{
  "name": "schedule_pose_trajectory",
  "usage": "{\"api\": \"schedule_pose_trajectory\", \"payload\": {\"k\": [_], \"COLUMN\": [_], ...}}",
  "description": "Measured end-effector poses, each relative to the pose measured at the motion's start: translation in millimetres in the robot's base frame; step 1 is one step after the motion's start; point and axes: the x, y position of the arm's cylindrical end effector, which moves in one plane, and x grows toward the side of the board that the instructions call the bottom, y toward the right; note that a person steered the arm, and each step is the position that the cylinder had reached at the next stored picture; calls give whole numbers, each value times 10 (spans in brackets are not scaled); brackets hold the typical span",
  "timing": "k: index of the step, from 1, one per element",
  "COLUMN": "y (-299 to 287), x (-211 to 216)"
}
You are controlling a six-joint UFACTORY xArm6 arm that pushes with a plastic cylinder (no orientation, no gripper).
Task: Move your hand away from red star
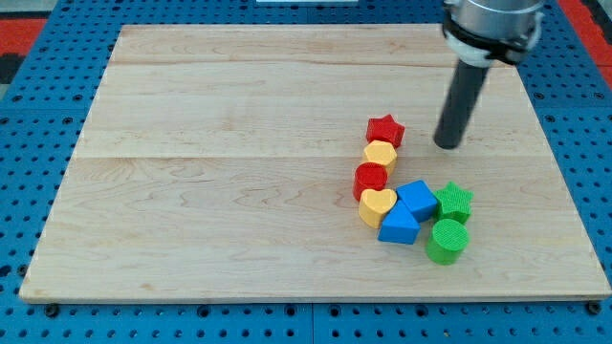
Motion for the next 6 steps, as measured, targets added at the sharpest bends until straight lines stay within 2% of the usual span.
{"api": "schedule_pose_trajectory", "payload": {"k": [1, 2, 3, 4, 5, 6], "y": [-112, -384, -587, -525, -41, 62], "x": [109, -311, -468, -435, 41, 161]}}
